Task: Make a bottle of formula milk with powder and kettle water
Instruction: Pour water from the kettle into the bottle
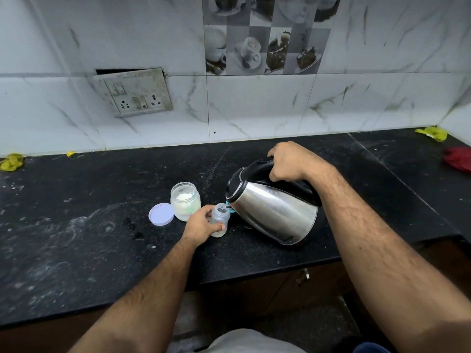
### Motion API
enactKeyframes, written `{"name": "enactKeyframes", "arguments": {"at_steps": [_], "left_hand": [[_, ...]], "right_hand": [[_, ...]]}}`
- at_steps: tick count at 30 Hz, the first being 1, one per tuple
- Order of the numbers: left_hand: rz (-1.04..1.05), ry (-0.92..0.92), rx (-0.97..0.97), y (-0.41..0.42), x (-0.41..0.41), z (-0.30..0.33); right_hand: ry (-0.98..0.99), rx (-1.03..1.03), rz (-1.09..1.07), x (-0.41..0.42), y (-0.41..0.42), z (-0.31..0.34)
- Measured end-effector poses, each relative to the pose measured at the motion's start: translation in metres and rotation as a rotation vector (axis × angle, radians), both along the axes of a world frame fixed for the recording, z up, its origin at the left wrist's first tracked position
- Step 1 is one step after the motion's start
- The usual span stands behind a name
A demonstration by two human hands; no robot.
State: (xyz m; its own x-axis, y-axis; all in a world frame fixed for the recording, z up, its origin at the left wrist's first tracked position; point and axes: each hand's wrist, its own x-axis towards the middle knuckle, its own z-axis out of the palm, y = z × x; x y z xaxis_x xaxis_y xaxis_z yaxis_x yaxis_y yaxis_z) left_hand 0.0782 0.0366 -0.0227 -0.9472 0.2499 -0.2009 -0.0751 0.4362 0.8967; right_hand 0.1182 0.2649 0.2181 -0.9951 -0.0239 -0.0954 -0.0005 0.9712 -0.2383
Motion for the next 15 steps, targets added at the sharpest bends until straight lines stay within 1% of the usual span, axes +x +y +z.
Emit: {"name": "enactKeyframes", "arguments": {"at_steps": [15], "left_hand": [[0.002, 0.001, 0.017, 0.0011, -0.0002, -0.0007]], "right_hand": [[-0.014, 0.030, 0.005, 0.0005, -0.0031, 0.0028]]}}
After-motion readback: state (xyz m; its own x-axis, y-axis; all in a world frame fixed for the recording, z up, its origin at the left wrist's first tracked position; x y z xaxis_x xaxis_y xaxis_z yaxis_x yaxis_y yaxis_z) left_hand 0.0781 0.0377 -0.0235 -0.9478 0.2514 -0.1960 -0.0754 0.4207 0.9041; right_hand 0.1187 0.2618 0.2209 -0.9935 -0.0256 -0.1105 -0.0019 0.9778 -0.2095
